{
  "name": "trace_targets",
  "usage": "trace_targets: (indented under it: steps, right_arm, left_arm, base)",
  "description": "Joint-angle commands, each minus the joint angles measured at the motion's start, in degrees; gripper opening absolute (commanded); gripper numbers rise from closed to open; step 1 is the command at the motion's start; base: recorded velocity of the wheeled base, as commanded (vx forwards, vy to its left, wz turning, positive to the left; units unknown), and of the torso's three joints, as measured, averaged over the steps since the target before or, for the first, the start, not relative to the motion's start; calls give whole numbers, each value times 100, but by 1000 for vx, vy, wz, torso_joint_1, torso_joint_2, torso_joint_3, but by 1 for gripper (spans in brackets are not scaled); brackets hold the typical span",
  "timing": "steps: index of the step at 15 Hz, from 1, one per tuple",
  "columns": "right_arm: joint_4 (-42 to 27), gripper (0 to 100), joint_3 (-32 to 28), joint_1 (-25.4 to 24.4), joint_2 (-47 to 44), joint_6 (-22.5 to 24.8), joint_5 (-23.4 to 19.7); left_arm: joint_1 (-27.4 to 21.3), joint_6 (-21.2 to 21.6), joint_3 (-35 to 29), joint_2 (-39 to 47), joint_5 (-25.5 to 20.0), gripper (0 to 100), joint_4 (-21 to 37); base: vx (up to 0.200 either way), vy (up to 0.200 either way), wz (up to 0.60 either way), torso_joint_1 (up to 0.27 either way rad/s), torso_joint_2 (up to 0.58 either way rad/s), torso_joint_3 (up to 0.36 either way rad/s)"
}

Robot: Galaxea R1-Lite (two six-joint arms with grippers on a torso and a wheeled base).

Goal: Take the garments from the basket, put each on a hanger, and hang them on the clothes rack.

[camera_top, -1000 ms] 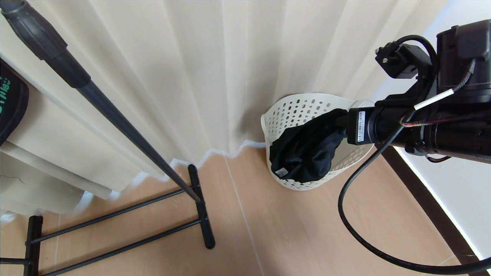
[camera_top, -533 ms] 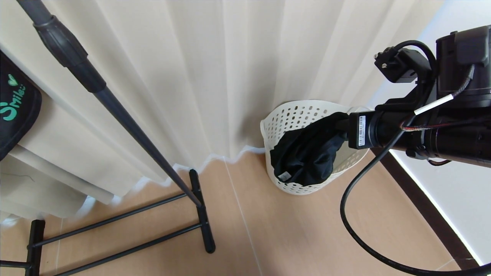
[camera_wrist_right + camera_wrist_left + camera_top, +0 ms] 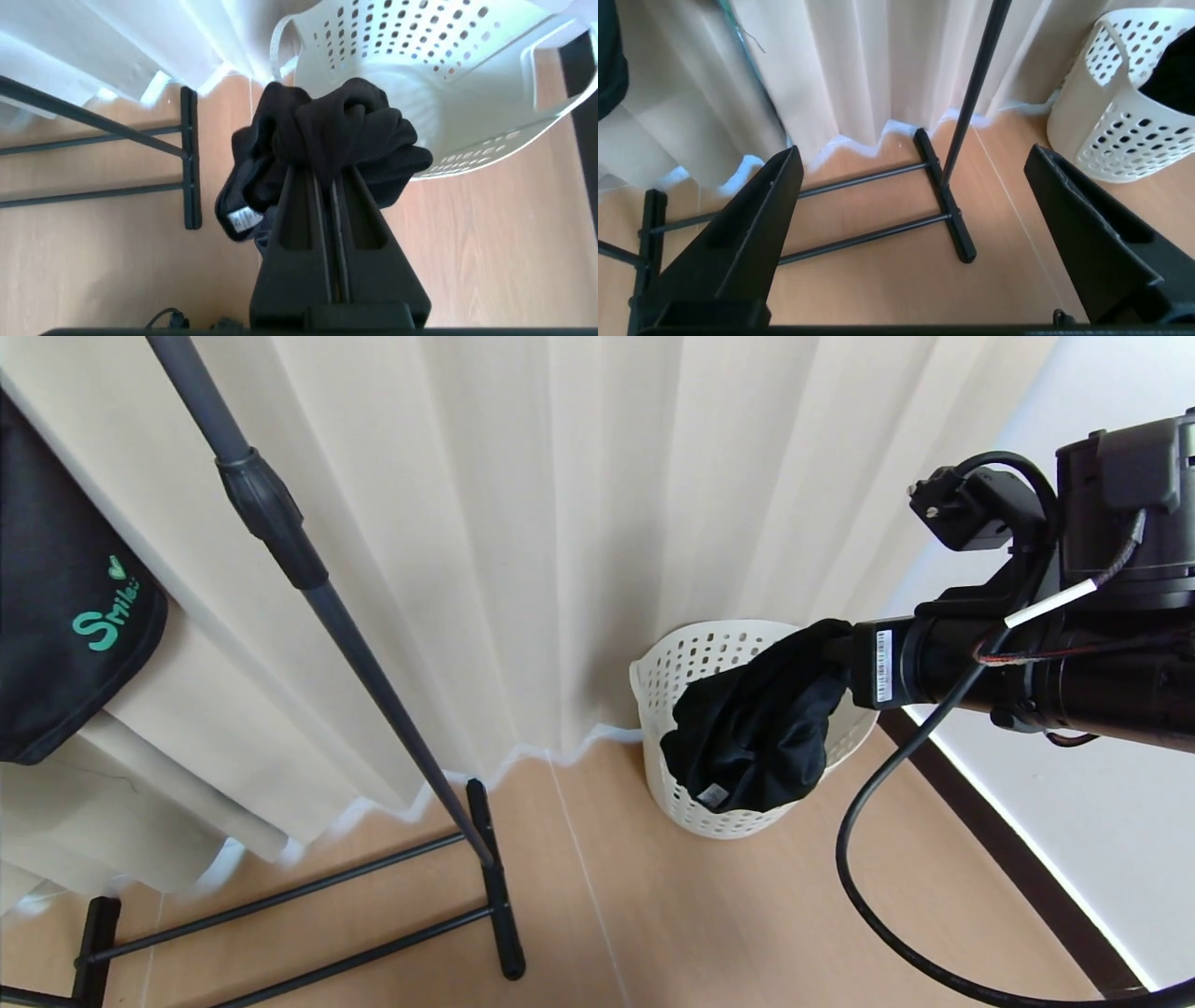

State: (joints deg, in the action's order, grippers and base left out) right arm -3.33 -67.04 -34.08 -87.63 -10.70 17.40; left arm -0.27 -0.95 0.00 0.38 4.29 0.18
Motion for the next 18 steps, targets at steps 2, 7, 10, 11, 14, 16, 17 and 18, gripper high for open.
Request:
trace_targets:
  steps: [2,7,10,11,14,16,17,18]
  right_arm:
    - [8,0,15,25,-44,-2,1]
    - [-1,0,59,25,-26,-2,1]
    - [8,0,68,25,-18,7,1]
    - [-1,0,68,25,-9,7,1]
    - [8,0,68,33,-26,33,1]
    - [8,0,85,77,-9,51,-8]
    - [8,0,85,113,-9,77,1]
    - [8,0,103,113,9,77,-8]
  left_arm:
    - [0,-2,0,-3,10,100,-1]
    - [0,-10,0,-3,2,100,-1]
    - [0,-10,0,6,2,100,-1]
    - [0,-10,0,-3,2,100,-1]
    - [0,-10,0,-3,2,100,-1]
    - [0,-2,0,-3,2,100,-1]
    - [0,-10,0,-3,2,100,-1]
    - [0,-10,0,-3,2,100,-1]
  base:
    - [0,0,0,7,0,205]
    - [0,0,0,17,-315,-96]
    - [0,0,0,69,-440,-159]
    - [0,0,0,100,-452,-154]
    - [0,0,0,118,-468,-142]
    - [0,0,0,134,-479,-139]
    - [0,0,0,154,-486,-139]
    - [0,0,0,154,-486,-124]
